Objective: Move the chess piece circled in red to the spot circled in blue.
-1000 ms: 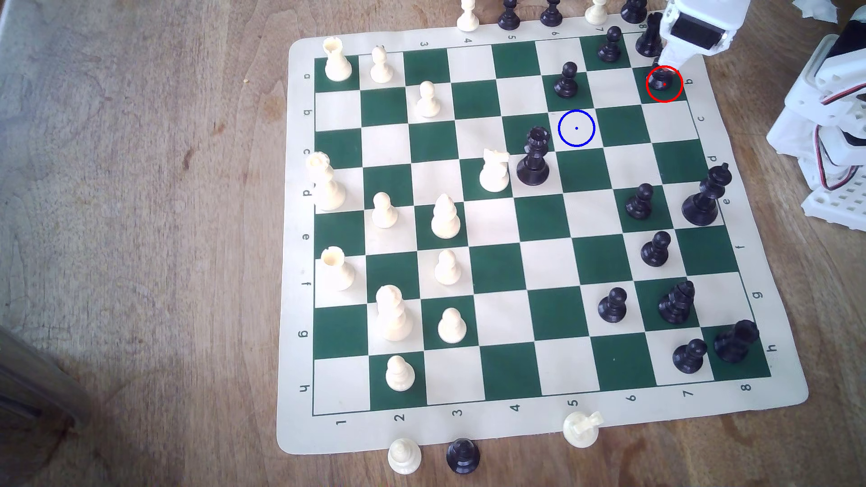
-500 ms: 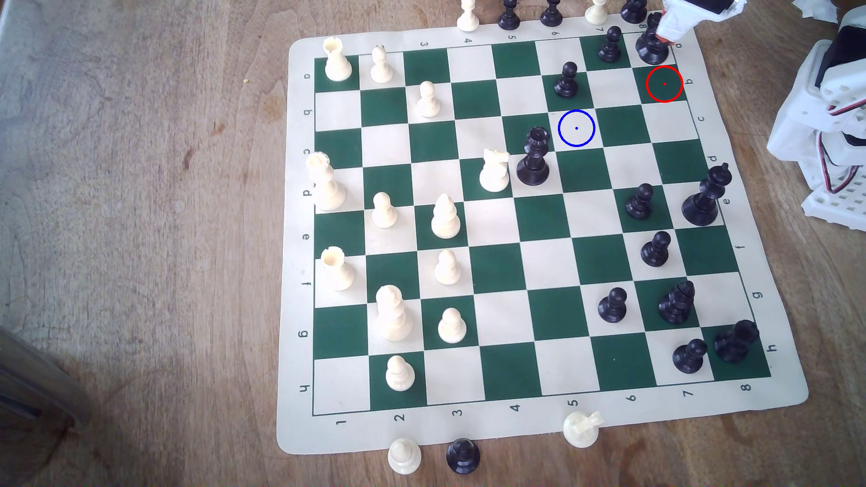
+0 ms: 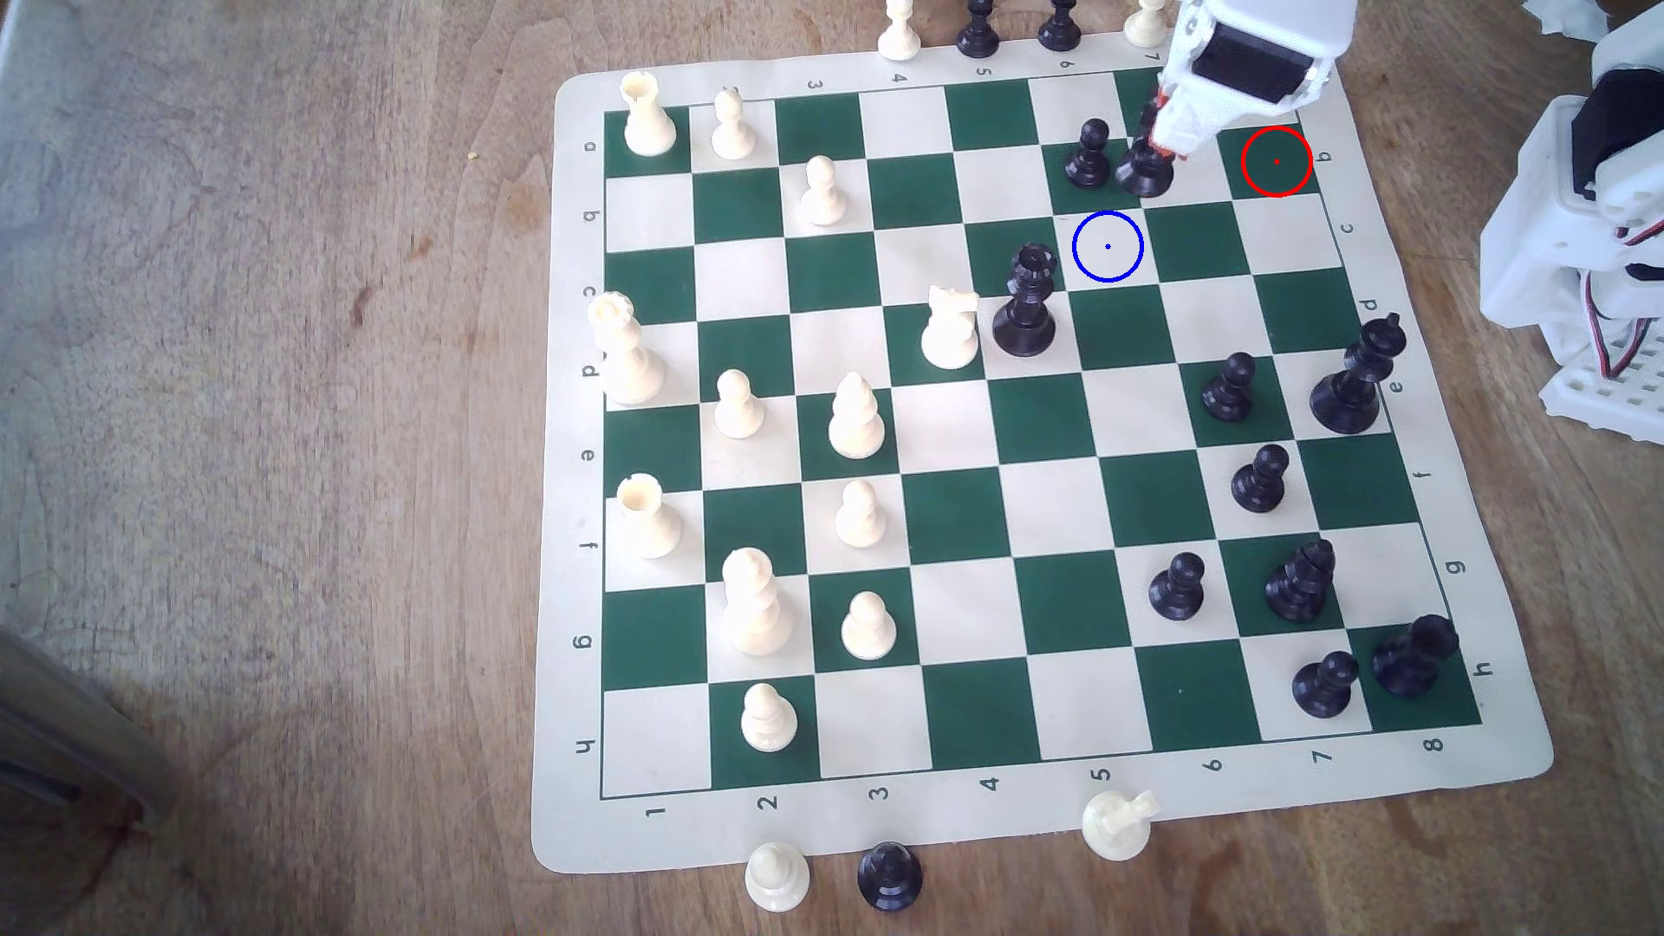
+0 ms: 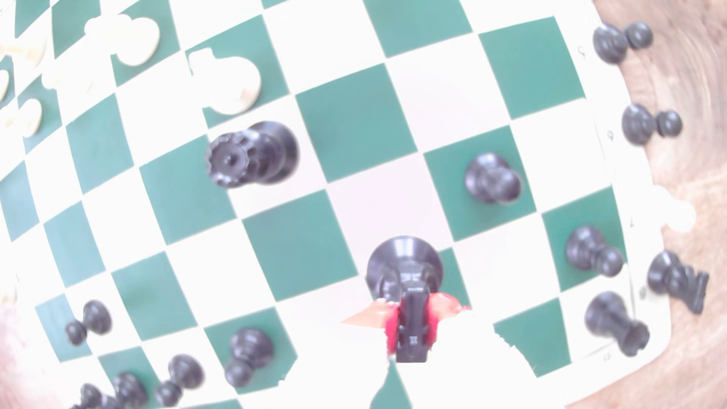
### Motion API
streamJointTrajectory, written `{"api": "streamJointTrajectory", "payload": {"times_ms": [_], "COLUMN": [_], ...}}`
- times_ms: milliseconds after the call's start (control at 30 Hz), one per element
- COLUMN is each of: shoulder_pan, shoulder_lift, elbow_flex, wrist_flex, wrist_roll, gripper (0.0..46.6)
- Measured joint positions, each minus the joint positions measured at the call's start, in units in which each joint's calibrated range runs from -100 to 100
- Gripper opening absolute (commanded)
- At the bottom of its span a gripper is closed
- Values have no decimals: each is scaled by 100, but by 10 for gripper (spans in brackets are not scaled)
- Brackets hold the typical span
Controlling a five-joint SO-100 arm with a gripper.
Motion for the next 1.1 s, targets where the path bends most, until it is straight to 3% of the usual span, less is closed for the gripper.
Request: {"api": "streamJointTrajectory", "payload": {"times_ms": [367,1100], "shoulder_pan": [15,-29], "shoulder_lift": [1123,1776], "elbow_flex": [-81,-81], "wrist_flex": [-558,-972], "wrist_roll": [-10,-59], "gripper": [2,2]}}
